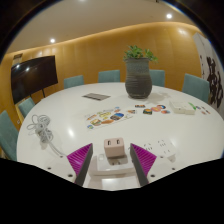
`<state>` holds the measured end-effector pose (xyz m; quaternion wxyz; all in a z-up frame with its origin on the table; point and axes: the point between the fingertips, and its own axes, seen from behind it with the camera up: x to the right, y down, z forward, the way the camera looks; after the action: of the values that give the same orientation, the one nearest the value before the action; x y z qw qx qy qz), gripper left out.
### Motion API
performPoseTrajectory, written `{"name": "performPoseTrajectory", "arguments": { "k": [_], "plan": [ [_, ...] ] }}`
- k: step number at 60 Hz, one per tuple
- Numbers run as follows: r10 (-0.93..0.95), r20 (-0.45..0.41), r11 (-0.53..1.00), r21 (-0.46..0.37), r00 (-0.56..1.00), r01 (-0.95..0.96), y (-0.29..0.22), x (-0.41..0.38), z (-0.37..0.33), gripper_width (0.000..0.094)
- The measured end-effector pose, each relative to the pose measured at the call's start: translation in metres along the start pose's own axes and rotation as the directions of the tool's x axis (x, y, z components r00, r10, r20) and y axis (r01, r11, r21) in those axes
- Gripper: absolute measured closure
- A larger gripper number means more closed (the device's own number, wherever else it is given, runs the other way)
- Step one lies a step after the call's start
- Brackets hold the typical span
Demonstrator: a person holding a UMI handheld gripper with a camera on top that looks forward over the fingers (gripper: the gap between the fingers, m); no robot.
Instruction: Unplug charger
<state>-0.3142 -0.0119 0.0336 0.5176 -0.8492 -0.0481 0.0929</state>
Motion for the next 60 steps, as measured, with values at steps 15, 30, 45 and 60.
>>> {"name": "performPoseTrajectory", "arguments": {
  "k": [15, 30, 45, 60],
  "plan": [
    [-0.036, -0.073, 0.999, 0.013, 0.997, 0.037, -0.007, 0.011, 0.015, 0.0634],
    [-0.077, -0.067, 0.997, 0.026, 0.995, 0.079, -0.011, 0.01, 0.016, 0.0728],
    [-0.053, -0.024, 0.982, 0.179, 0.998, 0.057, -0.055, 0.006, -0.001, 0.0745],
    [-0.045, 0.021, 0.808, 0.589, 0.999, 0.024, -0.28, 0.006, -0.177, 0.0748]
  ]
}}
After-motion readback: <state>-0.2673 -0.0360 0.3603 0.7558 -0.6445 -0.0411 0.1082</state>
